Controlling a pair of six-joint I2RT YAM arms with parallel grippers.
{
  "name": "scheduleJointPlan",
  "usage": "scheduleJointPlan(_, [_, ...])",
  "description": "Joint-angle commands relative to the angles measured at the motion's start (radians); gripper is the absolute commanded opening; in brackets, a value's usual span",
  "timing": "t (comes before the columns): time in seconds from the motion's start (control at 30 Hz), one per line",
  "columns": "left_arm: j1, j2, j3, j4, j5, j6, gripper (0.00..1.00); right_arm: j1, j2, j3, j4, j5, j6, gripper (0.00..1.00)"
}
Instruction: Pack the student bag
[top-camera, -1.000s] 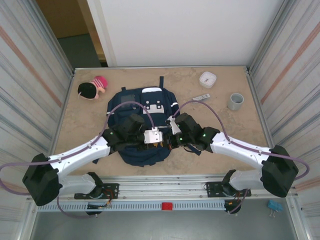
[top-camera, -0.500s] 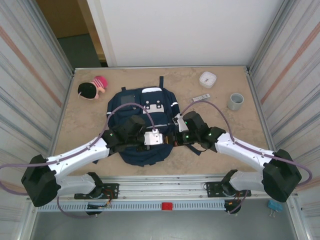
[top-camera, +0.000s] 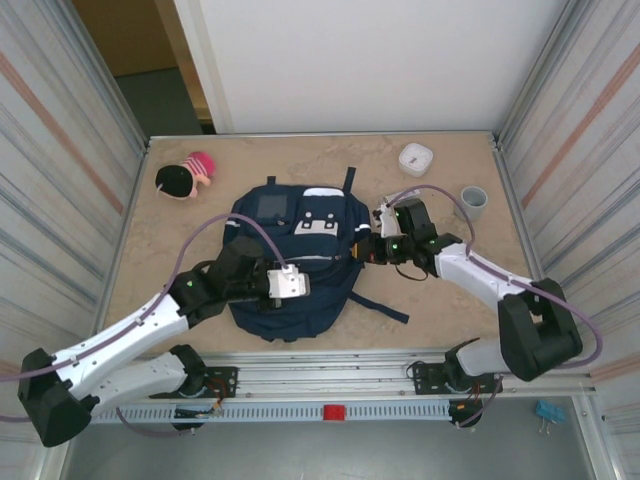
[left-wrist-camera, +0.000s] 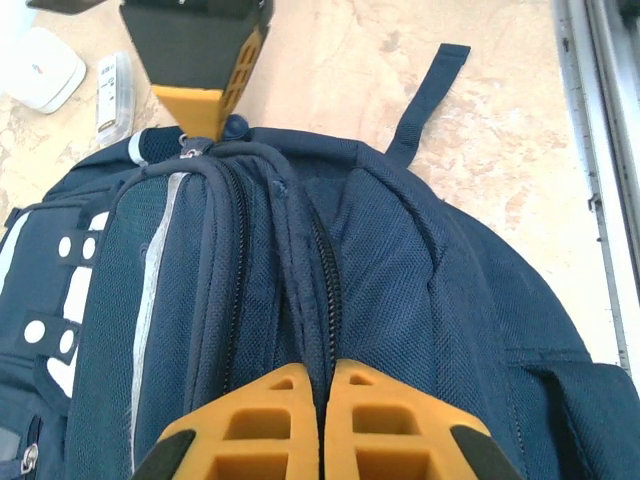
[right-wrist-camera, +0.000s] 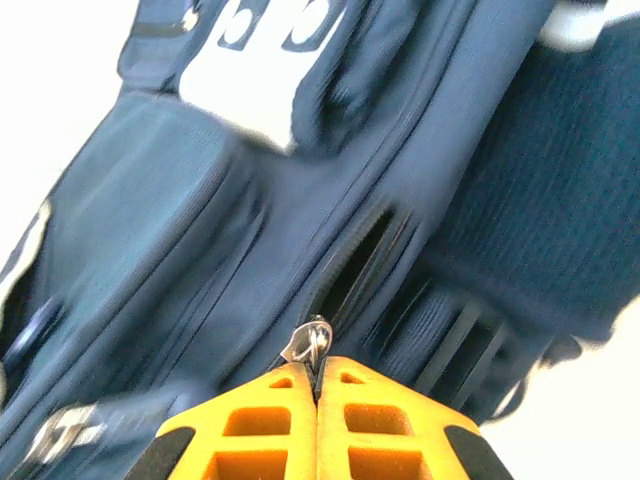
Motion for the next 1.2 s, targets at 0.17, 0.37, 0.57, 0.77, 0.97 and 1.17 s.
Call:
scheduleJointPlan(0.17, [0.007,-0.075,-0.015,-0.098,0.030,0.014,0.00,-0.061,0.116,0.055,0.073,0.266,0.032,0.00])
scheduleJointPlan(0.37, [0.007,-0.109,-0.027,-0.091,0.028,-0.031,0.00,-0.065,0.179,0.092,0.113,0.259,0.025,0.00])
scheduleJointPlan(0.57, [0.008,-0.123,-0.043,-0.058,-0.035,-0.098,0.26,-0.058,0.172,0.140,0.106,0.166,0.036,0.07])
scheduleJointPlan(0.77, [0.007,-0.164,-0.032,0.028,-0.218,-0.256,0.59,-0.039,0.007,0.139,-0.050,0.201,0.035,0.47])
scheduleJointPlan(0.97, [0.016,-0.124,-0.023,0.081,-0.429,-0.538,0.72,-0.001,-0.117,0.072,-0.146,0.186,0.090,0.53])
scheduleJointPlan(1.17, [0.045,-0.048,-0.036,0.081,-0.510,-0.726,0.76,0.166,-0.125,-0.007,-0.059,0.224,0.180,0.53])
